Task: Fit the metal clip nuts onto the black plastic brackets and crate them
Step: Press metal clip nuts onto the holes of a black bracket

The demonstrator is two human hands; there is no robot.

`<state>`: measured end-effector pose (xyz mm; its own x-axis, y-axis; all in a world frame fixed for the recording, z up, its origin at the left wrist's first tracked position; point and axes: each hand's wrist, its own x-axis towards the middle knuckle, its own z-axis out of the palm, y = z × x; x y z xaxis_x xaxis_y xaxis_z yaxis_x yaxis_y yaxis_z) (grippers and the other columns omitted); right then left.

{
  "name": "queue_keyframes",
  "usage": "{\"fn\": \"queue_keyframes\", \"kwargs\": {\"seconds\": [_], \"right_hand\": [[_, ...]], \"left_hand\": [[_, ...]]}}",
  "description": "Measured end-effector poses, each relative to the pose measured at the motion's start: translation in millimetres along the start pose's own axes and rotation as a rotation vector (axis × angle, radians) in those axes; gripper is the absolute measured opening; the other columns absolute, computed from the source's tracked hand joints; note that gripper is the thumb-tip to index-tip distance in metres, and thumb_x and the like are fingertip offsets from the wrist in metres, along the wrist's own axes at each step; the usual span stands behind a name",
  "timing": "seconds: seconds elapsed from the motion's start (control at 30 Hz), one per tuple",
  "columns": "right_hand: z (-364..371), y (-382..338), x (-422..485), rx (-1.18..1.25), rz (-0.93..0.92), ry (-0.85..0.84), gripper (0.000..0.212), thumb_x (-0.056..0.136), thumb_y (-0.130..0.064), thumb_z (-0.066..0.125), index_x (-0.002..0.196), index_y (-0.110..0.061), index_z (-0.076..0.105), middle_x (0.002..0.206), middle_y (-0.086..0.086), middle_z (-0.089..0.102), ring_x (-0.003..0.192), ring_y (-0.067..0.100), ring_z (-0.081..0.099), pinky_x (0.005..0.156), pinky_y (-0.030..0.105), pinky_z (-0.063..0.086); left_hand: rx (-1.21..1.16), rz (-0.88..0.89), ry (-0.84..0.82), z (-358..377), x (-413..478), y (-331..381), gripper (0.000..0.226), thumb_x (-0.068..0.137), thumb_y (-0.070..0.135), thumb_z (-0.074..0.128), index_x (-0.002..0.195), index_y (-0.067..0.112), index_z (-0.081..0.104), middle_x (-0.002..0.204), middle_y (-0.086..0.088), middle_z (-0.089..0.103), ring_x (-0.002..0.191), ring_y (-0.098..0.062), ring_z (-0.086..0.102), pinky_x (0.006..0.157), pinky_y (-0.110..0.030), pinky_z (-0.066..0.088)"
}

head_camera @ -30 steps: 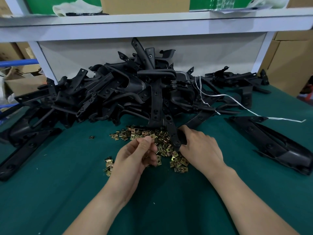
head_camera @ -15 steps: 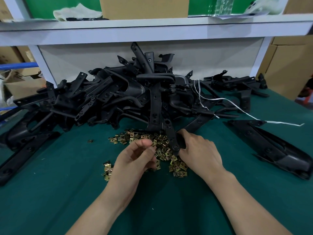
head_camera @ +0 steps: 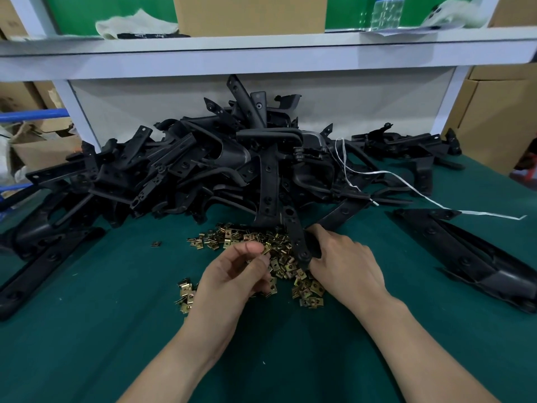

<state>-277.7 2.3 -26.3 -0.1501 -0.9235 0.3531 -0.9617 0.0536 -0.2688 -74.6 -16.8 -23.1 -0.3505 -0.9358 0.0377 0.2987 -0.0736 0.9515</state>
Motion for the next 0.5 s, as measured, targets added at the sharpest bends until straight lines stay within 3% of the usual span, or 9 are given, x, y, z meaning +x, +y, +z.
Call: {"fn": "queue_keyframes", "kwargs": {"seconds": [0.2, 0.27, 0.5], "right_hand": [[-1.5, -0.9, 0.0, 0.005, 0.012, -0.014, 0.026, 0.095, -0.045, 0.046, 0.117, -0.032, 0.05, 0.101, -0.01, 0.067, 0.087, 0.024, 0.064, 0.063, 0.036, 0.033], [-1.8, -1.2, -0.1, 0.002, 0.012, -0.016, 0.025, 0.095, -0.045, 0.047, 0.116, -0.032, 0.05, 0.102, -0.01, 0.067, 0.088, 0.024, 0.064, 0.063, 0.036, 0.033], [-2.9, -3.8, -3.9, -0.037, -0.029, 0.049, 0.032, 0.095, -0.052, 0.048, 0.118, -0.031, 0.05, 0.103, -0.012, 0.067, 0.086, 0.021, 0.066, 0.059, 0.033, 0.033]], "left_hand": [[-0.03, -0.008, 0.002, 2.2, -1.5, 3.0, 0.009, 0.083, 0.022, 0.074, 0.091, 0.025, 0.076, 0.08, -0.003, 0.067, 0.071, -0.014, 0.063, 0.067, -0.022, 0.054], [-0.042, -0.008, 0.004, 2.3, -2.2, 3.8, 0.018, 0.077, 0.027, 0.075, 0.094, 0.021, 0.076, 0.085, -0.005, 0.069, 0.071, -0.014, 0.063, 0.066, -0.022, 0.054], [-0.015, 0.009, -0.005, 2.6, -1.8, 3.1, 0.026, 0.083, 0.029, 0.068, 0.102, 0.01, 0.072, 0.085, -0.006, 0.068, 0.071, -0.014, 0.062, 0.064, -0.022, 0.053]]}}
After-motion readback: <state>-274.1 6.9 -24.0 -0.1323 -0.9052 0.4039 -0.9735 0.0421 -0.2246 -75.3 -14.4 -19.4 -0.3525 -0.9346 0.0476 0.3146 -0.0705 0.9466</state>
